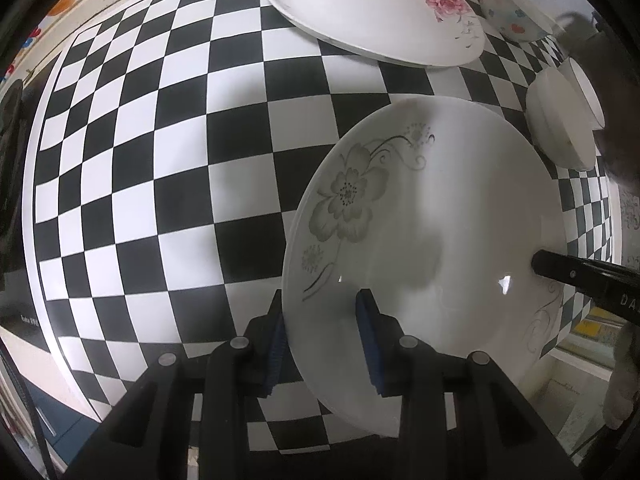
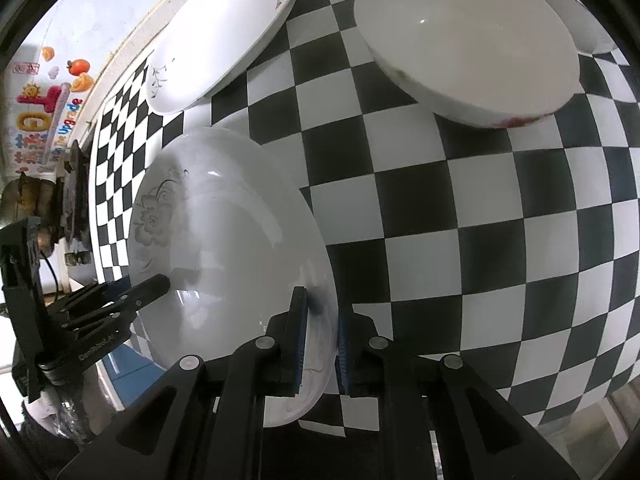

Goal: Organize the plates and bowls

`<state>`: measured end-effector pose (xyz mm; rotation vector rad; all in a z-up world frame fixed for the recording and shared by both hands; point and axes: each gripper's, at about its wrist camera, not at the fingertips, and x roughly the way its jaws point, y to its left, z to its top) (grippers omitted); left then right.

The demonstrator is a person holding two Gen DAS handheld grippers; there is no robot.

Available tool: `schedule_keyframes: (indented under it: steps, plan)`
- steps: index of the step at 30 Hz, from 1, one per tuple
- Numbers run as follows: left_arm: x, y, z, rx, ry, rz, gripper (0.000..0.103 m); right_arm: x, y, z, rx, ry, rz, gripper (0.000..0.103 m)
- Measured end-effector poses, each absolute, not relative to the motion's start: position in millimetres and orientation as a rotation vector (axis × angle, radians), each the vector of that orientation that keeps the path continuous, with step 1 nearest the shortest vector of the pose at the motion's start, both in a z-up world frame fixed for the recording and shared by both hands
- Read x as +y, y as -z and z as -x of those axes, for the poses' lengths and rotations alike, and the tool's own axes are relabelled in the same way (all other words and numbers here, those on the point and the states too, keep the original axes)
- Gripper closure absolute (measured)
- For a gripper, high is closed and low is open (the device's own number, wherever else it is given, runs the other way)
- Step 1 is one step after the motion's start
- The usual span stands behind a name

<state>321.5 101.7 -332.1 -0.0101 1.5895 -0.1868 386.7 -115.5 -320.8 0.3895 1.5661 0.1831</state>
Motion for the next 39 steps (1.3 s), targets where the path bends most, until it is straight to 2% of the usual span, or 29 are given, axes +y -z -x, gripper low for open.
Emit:
schedule_keyframes:
  steps: [3,5,7,9,12,14,16,18,20,26,28,30,33,39]
  plan:
    - [104.1,329.1,-324.2,1.592,0.17,0.024,0.071,-110.8,320.8,-386.9,1.582,-0.169,-0.363,0.084]
    - [106.2,326.2,-324.2,1.588,0.154,0.027,0.071,-107.4,319.6,-385.4,1.59,-0.166,-0.339,0.079]
    - [106.8,320.8,-324.8,1.574,0.136,0.02,0.071,-103.5,315.4,-383.2,1.58,-0.154,-0.307,0.068]
    - [108.5,315.3,-325.0,1.561,0.124,0.014,0.071,-99.1,311.2,-381.0,1.572,-0.152,-0.276,0.06]
    - [108.3,302.1,-325.5,1.534,0.119,0.006,0.071,-93.2,302.7,-376.4,1.558,-0.138,-0.234,0.054]
    - [107.7,294.6,-326.0,1.525,0.122,0.009,0.071,-87.9,295.3,-373.3,1.545,-0.132,-0.209,0.045]
    - [106.5,281.4,-323.5,1.513,0.122,0.014,0.071,-81.4,286.2,-369.0,1.533,-0.134,-0.191,0.03]
    - [105.2,270.1,-321.2,1.489,0.126,0.025,0.071,-77.5,276.0,-364.2,1.519,-0.14,-0.187,0.024]
    - [106.4,256.9,-318.8,1.457,0.136,0.032,0.071,-70.9,263.2,-359.6,1.498,-0.147,-0.171,0.023]
    - [108.1,220.3,-322.1,1.404,0.162,0.074,0.07,-65.6,212.1,-354.3,1.381,-0.183,-0.213,0.01]
    - [105.6,211.0,-329.6,1.372,0.183,0.093,0.055,-68.4,195.9,-359.2,1.332,-0.193,-0.214,0.005]
    - [102.4,204.6,-341.3,1.332,0.188,0.088,0.048,-73.3,175.3,-368.8,1.225,-0.194,-0.207,0.002]
    - [101.8,200.4,-360.8,1.297,0.172,0.084,0.047,-78.9,156.9,-392.0,1.108,-0.176,-0.175,0.002]
    - [106.2,215.4,-417.5,1.316,0.149,0.106,0.047,-101.6,168.4,-478.4,1.202,-0.198,-0.292,0.002]
